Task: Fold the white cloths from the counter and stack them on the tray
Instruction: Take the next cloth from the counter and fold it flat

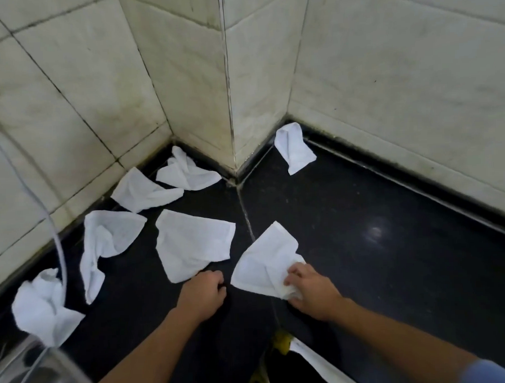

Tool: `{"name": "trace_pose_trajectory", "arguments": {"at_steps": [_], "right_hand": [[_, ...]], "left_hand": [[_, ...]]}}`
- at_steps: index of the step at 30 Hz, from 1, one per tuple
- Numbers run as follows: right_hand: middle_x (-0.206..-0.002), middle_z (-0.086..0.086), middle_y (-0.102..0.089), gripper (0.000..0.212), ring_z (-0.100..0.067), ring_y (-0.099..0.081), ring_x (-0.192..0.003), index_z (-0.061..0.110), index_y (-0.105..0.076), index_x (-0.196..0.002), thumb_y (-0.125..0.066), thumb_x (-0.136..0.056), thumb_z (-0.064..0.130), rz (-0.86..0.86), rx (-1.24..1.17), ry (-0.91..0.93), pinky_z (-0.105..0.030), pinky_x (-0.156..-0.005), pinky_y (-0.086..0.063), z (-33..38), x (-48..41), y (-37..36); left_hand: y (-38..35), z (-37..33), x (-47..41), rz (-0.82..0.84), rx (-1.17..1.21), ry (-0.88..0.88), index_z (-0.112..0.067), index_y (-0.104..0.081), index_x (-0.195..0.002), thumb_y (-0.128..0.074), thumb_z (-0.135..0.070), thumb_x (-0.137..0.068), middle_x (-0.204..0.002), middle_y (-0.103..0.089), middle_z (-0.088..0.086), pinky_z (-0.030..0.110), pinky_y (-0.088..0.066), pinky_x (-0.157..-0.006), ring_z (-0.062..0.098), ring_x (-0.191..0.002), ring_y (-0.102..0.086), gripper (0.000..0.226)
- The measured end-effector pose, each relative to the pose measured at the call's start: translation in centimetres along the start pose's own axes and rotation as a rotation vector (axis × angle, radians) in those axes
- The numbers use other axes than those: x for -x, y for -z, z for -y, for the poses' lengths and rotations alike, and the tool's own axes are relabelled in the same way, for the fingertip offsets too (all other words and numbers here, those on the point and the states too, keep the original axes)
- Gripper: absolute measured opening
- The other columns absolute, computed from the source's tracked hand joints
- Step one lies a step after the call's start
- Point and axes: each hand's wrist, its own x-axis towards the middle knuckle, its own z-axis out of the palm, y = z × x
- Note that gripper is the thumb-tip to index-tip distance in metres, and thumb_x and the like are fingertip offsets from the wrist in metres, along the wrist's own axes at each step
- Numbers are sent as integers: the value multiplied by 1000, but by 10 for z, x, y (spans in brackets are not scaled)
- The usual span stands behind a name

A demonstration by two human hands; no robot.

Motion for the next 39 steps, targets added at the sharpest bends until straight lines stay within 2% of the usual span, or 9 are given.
{"name": "trace_pose_trajectory", "arguments": {"at_steps": [2, 5, 10, 14, 18, 24, 29, 33, 39], "right_hand": [[-146, 9, -32, 56, -12, -29, -136, 31, -51, -132, -56, -84, 57, 81, -23, -15, -34, -105, -37, 4, 11, 3], [-132, 10, -46, 47, -12, -46, -121, 31, -57, -123, -54, -85, 59, 64, -155, -199, -33, -94, -44, -36, 54, -23], [-118, 0, -52, 42, -21, -57, -104, 24, -52, -124, -55, -88, 44, -209, -253, -396, -35, -81, -49, -39, 31, -9], [-102, -4, -63, 24, -25, -62, -90, 22, -55, -109, -52, -87, 31, -146, -246, -427, -33, -71, -48, -24, 17, -16], [-80, 3, -64, 11, -18, -62, -76, 24, -58, -91, -59, -82, 31, -265, -398, -478, -30, -63, -48, -31, 38, -18], [-91, 7, -64, 24, -15, -62, -83, 28, -57, -90, -59, -80, 50, -37, -145, -472, -29, -70, -46, -68, 82, -17], [-106, 7, -59, 39, -17, -62, -93, 28, -54, -114, -57, -85, 54, -332, -242, -493, -32, -78, -48, -57, 38, 9], [-104, -3, -66, 31, -24, -64, -90, 22, -51, -119, -53, -90, 31, -187, -136, -412, -34, -75, -50, -46, 6, 5], [-97, -2, -63, 18, -25, -62, -84, 20, -55, -108, -56, -91, 25, -494, -268, -400, -35, -70, -49, -69, 1, 24]], "left_hand": [[-12, -2, 8, 16, 75, 39, -20, -59, -91, -54, -33, -88, -88, -63, -5, 33, -49, -71, 14, -82, -58, 14], [-82, -41, 24, 188, 122, 97, -19, -56, -92, -54, -37, -88, -86, -63, -2, 37, -51, -73, 17, -81, -59, 18], [-83, -56, 16, 42, 325, 392, -9, -48, -119, -58, -50, -87, -114, -59, 9, 33, -40, -77, 30, -105, -57, 53], [-83, -68, 4, 55, 291, 410, -12, -56, -96, -59, -40, -85, -99, -63, 8, 34, -49, -76, 26, -89, -61, 30], [-75, -71, 2, -50, 197, 314, -12, -56, -83, -56, -33, -87, -87, -62, 6, 33, -46, -67, 24, -81, -59, 21], [-63, -67, -7, -153, 289, 272, -12, -54, -79, -62, -22, -83, -78, -59, 2, 32, -43, -62, 22, -75, -58, 13], [-66, -77, -4, -142, 710, 450, -9, -47, -95, -66, -6, -77, -80, -52, 3, 32, -47, -62, 20, -72, -55, 26], [-67, -79, -3, -132, 664, 397, -7, -47, -96, -61, 2, -77, -78, -52, 3, 30, -45, -57, 20, -70, -54, 25], [-40, -82, -36, -313, 586, 298, -11, -48, -96, -61, -1, -81, -71, -53, 0, 27, -46, -60, 15, -66, -54, 22]]}}
